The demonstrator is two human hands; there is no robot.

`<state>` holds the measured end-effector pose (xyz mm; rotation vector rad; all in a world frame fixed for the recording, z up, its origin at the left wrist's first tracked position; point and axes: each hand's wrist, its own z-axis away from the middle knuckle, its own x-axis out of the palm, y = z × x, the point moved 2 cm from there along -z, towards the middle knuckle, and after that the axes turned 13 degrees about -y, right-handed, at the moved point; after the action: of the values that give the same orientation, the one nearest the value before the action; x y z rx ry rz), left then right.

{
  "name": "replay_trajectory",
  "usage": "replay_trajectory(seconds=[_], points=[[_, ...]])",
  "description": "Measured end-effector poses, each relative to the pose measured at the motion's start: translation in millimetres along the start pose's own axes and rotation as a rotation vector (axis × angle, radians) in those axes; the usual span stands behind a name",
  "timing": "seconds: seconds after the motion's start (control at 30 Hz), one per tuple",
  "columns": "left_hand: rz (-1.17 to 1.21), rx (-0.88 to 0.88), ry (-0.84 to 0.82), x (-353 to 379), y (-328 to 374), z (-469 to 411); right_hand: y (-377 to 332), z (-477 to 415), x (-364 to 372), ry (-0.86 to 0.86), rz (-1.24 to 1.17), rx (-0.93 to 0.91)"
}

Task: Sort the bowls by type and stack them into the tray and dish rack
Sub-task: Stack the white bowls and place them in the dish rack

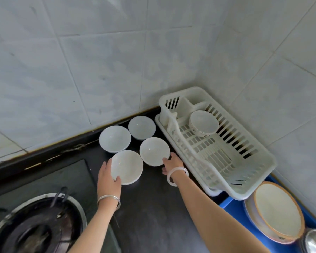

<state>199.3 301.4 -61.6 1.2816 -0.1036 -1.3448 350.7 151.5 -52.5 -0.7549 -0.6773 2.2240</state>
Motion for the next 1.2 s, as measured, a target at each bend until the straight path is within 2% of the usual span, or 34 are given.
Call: replay_trajectory(seconds=[0.13, 0.37, 0.57, 0.73, 0.8, 1.0, 1.2], points=[[0.220, -0.079, -0.030, 0.3, -8.1, -1.5, -0.4, -9.1, 2.2, 0.038, -0.288, -0.014], [0.425, -0.046, -0.099, -2.3, -15.1, -1.1, -3.0, 13.1, -5.0, 0.119, -0.311, -0.112], [0.482, -0.016, -0.119, -2.7, -19.8, -2.9, -26.4, 42.6, 1.3, 0.020, -0.189, -0.237], [0.976, -0.128, -0.122, -8.1, -17.4, -3.3, -41.2, 54.6, 25.7, -0.028, 0.044, -0.241], [1.042, -0.164, -0.140, -13.5, -14.6, -2.9, -44.8, 55.1, 33.7, -0.034, 0.117, -0.230], [1.042, -0.176, -0.156, -17.1, -14.4, -4.1, -48.2, 52.6, 49.8, -0.016, 0.330, -0.198], [0.957, -0.162, -0.157, -13.1, -23.5, -8.6, -42.0, 42.7, 53.8, -0.008, 0.390, -0.162]])
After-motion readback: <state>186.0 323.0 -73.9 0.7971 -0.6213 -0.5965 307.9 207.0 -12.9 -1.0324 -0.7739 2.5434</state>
